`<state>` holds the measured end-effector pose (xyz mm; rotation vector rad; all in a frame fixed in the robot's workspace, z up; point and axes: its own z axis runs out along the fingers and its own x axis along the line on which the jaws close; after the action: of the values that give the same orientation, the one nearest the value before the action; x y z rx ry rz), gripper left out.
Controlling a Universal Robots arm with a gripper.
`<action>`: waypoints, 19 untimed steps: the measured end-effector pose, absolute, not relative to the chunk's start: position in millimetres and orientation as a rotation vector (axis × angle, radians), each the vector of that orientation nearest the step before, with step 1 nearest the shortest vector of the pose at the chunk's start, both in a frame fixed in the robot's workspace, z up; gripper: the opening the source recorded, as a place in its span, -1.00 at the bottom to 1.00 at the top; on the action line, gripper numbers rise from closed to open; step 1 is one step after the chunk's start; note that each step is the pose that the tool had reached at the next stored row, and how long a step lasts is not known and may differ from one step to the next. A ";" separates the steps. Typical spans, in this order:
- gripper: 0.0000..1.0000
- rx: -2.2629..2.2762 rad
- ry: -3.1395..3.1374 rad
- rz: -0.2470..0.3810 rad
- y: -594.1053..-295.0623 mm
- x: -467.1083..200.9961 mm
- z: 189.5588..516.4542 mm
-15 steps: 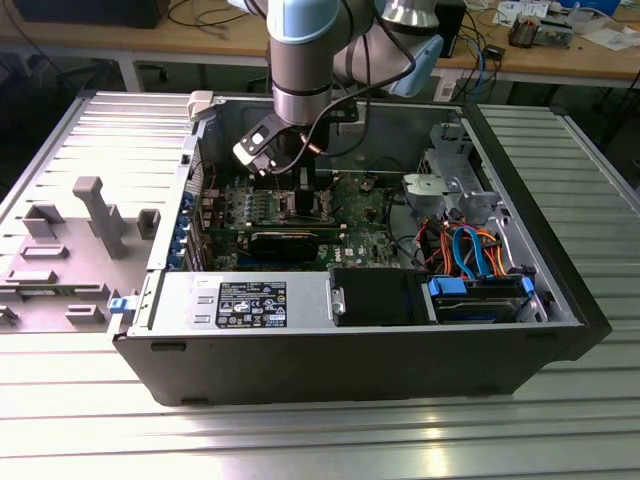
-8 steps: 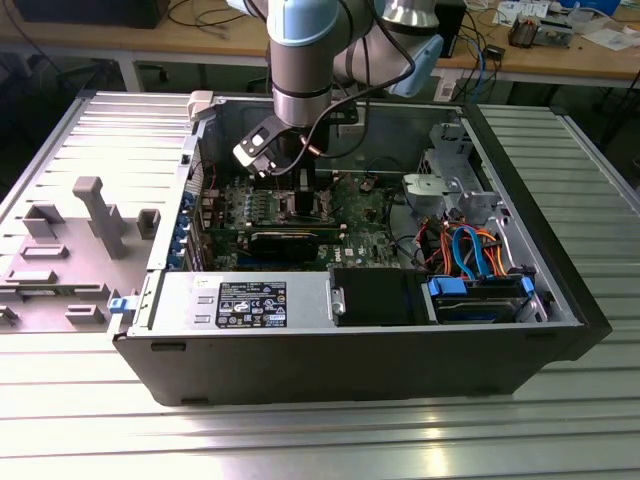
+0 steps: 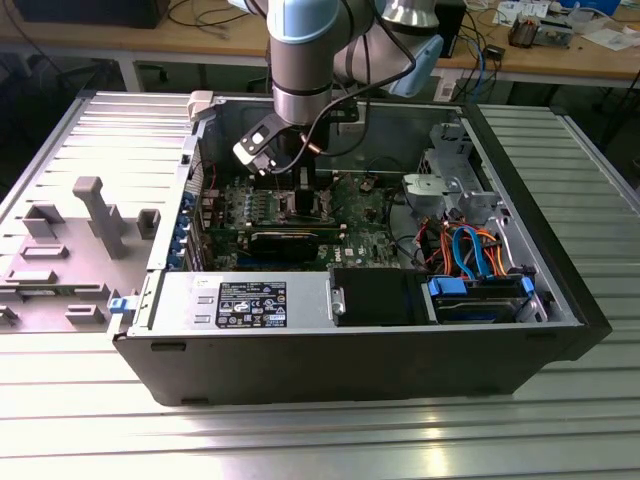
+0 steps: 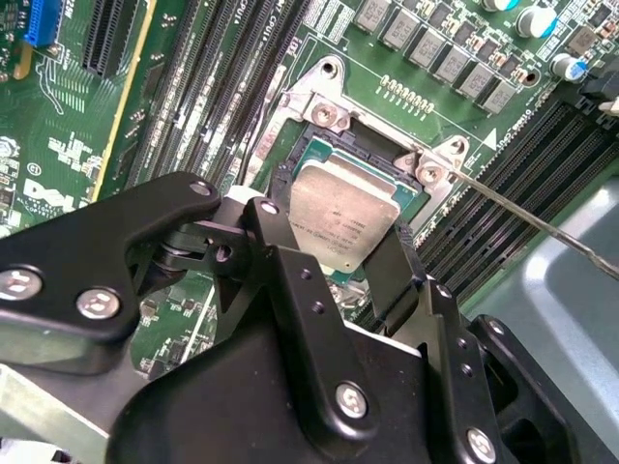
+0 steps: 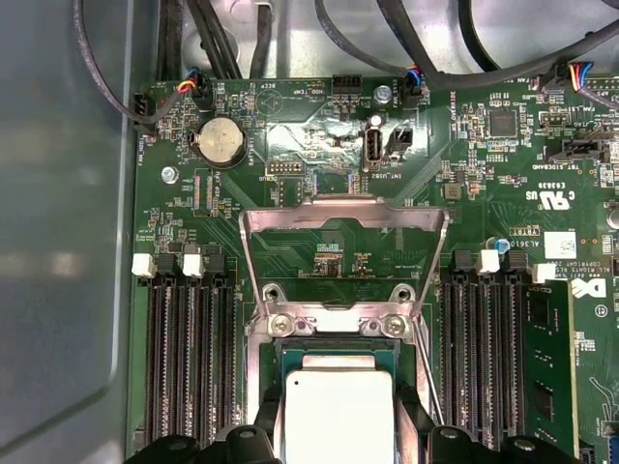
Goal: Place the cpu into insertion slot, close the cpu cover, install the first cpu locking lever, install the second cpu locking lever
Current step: 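Place the cpu into insertion slot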
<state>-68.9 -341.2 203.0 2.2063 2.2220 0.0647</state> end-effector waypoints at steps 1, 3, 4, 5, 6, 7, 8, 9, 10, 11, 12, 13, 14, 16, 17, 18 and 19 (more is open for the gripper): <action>0.09 2.206 2.222 0.065 -341.2 -68.9 202.1; 0.09 2.205 2.221 0.066 -341.2 -68.9 201.5; 0.09 2.205 2.220 0.068 -341.2 -68.9 201.4; 0.09 2.204 2.220 0.070 -341.2 -68.9 201.3; 0.09 2.204 2.220 0.070 -341.2 -68.9 201.3; 0.09 2.204 2.220 0.070 -341.2 -68.9 201.3; 0.09 2.204 2.220 0.070 -341.2 -69.0 201.3; 0.09 2.204 2.220 0.069 -341.3 -69.0 201.3; 0.09 2.204 2.220 0.069 -341.3 -69.0 201.3; 0.09 2.204 2.220 0.069 -341.3 -69.0 201.3; 0.09 2.204 2.220 0.070 -341.2 -69.0 201.3; 0.09 2.204 2.220 0.069 -341.2 -68.9 201.3; 0.09 2.204 2.220 0.070 -341.2 -68.9 201.2; 0.09 2.204 2.220 0.070 -341.2 -68.9 201.2; 0.11 2.204 2.220 0.070 -341.2 -68.9 201.2; 0.22 2.204 2.220 0.070 -341.2 -68.9 201.1; 0.36 2.204 2.220 0.070 -341.2 -68.9 201.1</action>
<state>-68.9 -341.2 201.1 2.2040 2.2197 0.0697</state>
